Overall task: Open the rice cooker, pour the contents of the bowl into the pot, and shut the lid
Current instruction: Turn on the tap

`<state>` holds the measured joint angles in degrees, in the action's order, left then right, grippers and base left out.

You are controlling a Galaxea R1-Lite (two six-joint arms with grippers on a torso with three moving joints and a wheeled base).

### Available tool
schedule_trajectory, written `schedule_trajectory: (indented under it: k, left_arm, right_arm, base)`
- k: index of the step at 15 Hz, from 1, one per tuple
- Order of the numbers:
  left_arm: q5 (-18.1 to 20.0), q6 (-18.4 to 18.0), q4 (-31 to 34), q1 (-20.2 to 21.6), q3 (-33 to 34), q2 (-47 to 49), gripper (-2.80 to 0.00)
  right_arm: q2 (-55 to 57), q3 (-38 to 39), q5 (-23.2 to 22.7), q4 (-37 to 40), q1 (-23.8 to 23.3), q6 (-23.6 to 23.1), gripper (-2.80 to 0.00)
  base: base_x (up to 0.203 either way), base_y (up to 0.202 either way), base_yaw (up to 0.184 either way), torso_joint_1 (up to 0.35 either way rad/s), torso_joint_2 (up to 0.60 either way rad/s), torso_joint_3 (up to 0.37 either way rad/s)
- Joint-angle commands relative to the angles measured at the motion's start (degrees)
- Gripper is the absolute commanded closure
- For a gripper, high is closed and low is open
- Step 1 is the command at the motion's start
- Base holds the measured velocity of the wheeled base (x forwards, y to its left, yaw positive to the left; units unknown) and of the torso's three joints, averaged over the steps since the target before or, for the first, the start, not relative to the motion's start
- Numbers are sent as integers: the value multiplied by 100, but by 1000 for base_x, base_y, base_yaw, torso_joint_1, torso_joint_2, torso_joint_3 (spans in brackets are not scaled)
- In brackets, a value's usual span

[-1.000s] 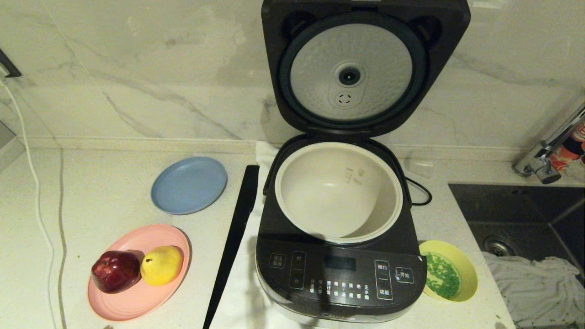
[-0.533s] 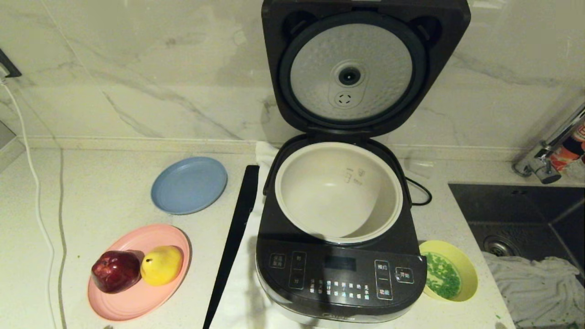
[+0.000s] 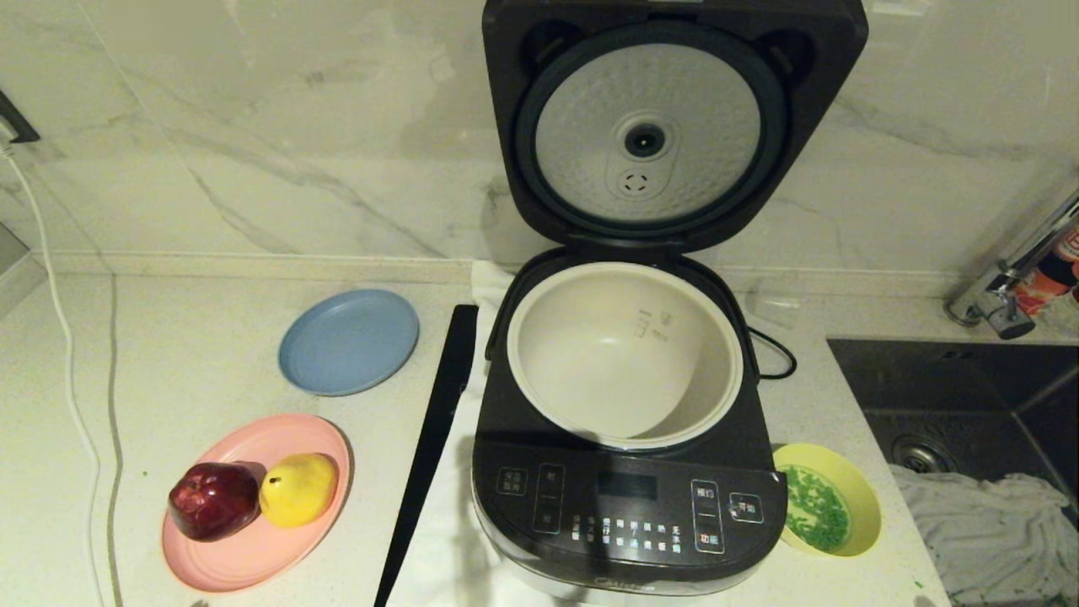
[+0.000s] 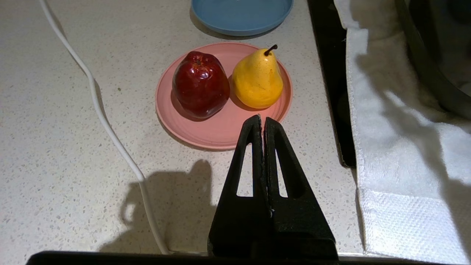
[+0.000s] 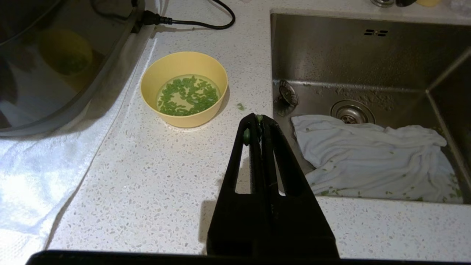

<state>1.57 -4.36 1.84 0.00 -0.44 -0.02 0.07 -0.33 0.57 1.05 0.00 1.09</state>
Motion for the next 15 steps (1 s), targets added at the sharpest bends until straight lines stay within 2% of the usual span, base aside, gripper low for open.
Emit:
schedule_trajectory:
  k: [1, 3, 7, 10, 15]
  left_arm:
    - [1, -3, 0, 0, 0, 2, 0]
    - [1, -3, 0, 0, 0, 2, 0]
    - [1, -3, 0, 0, 0, 2, 0]
    - [1, -3, 0, 0, 0, 2, 0]
    - [1, -3, 0, 0, 0, 2, 0]
  right_arm:
    - [-18, -194, 23, 4, 0, -35, 0]
    - [191, -926, 62, 262, 0, -57, 0]
    - [1825, -1780, 115, 464, -20, -72, 0]
    - [3652, -2459, 454, 32, -37, -79, 0]
    - [6835, -3630, 1389, -1244, -288, -93, 0]
  base:
    - [0, 0, 0, 0, 0, 0]
    - [0, 0, 0, 0, 0, 0]
    - [0, 0, 0, 0, 0, 0]
    - [0, 0, 0, 0, 0, 0]
    - [0, 0, 0, 0, 0, 0]
